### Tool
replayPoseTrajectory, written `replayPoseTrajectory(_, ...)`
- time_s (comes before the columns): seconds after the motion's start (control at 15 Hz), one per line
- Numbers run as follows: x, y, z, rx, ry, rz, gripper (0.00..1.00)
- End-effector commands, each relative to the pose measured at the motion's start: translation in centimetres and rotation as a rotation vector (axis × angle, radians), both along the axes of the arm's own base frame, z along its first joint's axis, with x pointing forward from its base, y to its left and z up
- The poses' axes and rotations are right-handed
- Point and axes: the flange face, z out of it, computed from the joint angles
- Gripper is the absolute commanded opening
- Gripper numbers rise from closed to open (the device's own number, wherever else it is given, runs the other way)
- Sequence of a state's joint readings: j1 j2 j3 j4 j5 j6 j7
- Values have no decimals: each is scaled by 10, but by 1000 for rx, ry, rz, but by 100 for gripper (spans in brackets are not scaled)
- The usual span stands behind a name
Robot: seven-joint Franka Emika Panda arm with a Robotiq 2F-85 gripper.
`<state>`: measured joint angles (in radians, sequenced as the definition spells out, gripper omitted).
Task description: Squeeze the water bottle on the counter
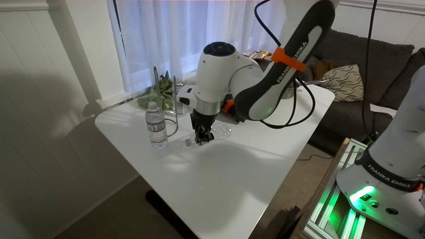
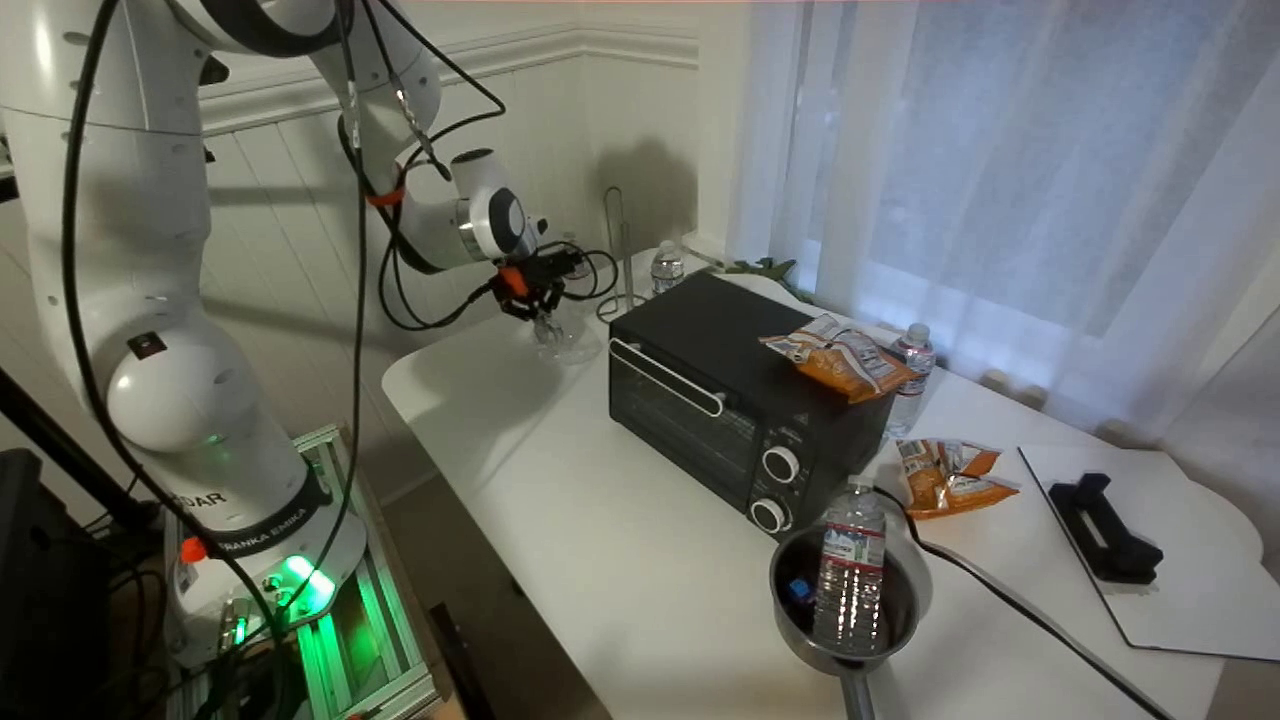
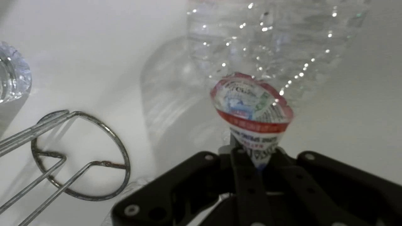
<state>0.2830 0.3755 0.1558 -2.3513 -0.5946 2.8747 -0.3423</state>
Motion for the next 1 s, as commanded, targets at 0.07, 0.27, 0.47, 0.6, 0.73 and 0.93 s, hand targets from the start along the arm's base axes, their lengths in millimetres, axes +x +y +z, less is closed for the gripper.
replayPoseTrajectory(0.07,-19,-35,12,28,-76,80,1)
replayPoseTrajectory(0.27,-10,-55,5,21,-104,125,1)
replayPoseTrajectory(0.47,-2,-71,0,32,-130,172,1)
replayPoseTrajectory(0.6,-2,-79,-3,43,-136,192,1)
replayPoseTrajectory(0.73,-4,-85,-7,58,-136,200,30)
replayPoseTrajectory(0.93,-15,-89,-10,69,-116,192,49)
